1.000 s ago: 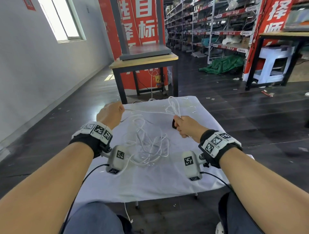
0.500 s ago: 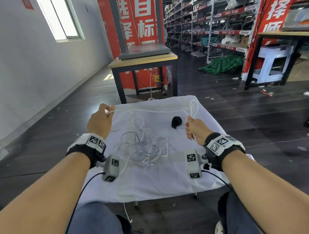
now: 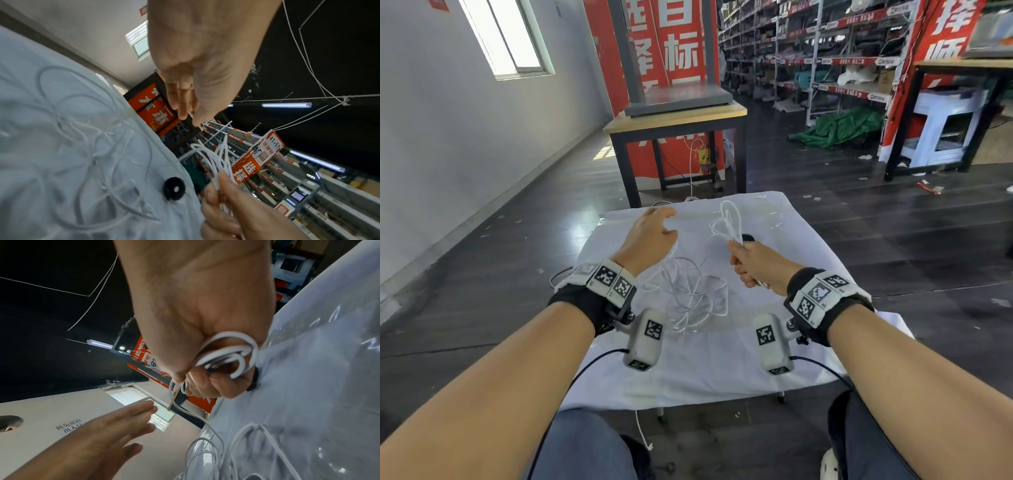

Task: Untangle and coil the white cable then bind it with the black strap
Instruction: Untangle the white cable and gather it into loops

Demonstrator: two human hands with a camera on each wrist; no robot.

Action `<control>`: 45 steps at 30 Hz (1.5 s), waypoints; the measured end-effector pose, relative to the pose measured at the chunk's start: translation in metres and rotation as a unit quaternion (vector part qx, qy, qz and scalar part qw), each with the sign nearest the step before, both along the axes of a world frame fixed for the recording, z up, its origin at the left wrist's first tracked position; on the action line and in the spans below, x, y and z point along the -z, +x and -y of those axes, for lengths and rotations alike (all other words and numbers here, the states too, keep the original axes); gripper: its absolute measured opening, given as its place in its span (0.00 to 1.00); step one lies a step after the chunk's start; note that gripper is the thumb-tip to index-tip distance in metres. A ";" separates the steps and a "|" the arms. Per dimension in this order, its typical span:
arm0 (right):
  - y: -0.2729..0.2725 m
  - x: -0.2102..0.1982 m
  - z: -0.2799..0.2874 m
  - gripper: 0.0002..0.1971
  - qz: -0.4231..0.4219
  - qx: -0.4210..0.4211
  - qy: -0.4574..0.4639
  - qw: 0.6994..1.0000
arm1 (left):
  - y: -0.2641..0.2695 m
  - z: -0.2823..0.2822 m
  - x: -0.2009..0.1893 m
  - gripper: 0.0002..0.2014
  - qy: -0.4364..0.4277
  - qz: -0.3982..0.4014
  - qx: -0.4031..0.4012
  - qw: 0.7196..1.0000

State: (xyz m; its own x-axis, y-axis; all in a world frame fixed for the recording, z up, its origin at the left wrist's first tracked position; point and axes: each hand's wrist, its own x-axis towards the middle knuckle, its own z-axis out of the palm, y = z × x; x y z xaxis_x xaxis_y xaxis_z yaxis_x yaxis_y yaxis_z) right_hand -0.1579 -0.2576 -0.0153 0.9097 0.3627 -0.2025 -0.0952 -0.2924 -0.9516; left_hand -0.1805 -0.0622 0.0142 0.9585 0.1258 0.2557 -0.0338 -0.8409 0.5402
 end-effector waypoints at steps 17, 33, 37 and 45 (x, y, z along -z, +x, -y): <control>0.000 -0.004 0.005 0.19 0.029 -0.041 0.017 0.999 | 0.014 -0.010 -0.023 0.14 0.118 0.046 -0.036 0.991; 0.009 -0.025 -0.004 0.19 0.141 0.068 0.138 0.978 | 0.010 0.034 -0.069 0.16 -0.400 -0.053 0.048 0.914; 0.006 -0.031 -0.004 0.20 0.156 0.031 0.093 0.983 | 0.011 0.041 -0.068 0.16 -0.467 -0.043 0.032 0.883; 0.006 -0.026 -0.007 0.19 0.107 -0.035 0.106 0.988 | 0.014 0.033 -0.065 0.11 -0.506 -0.017 -0.008 0.862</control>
State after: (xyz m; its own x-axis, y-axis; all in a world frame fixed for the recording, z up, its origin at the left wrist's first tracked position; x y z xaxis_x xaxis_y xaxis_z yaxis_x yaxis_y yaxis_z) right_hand -0.1518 -0.2511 0.0105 0.8951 0.4390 0.0787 0.1277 -0.0833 -0.9883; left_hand -0.1661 -0.0953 0.0794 0.9593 0.2817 -0.0216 0.0046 0.0609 0.9981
